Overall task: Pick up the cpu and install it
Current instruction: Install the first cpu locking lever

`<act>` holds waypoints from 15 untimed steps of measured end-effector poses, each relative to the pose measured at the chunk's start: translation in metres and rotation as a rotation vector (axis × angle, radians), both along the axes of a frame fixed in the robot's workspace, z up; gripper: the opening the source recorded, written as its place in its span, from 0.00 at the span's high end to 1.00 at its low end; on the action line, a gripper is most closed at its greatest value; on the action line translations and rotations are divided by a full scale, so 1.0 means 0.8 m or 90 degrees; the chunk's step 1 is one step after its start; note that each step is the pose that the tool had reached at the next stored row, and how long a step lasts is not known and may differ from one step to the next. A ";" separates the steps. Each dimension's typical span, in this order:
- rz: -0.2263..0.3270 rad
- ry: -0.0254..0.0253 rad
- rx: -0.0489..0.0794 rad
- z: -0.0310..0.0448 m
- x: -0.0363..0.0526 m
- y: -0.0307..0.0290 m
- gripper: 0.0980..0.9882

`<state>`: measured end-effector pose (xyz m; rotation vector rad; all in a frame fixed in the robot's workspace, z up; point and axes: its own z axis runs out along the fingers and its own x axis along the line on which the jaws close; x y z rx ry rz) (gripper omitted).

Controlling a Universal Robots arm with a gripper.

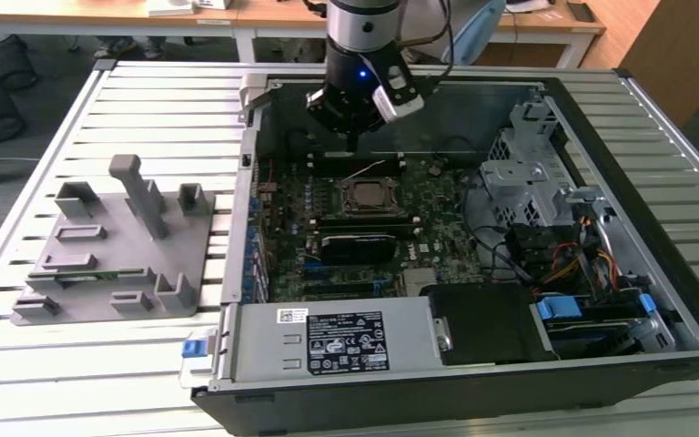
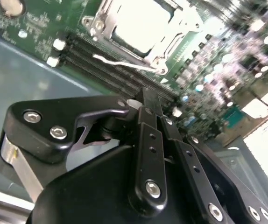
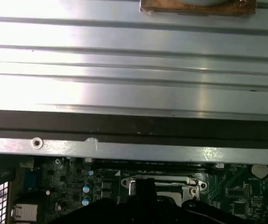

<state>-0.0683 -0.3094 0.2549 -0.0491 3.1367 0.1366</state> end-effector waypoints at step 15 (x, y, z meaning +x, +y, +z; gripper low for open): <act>-0.005 0.0000 0.005 -0.0105 0.013 -0.0070 0.99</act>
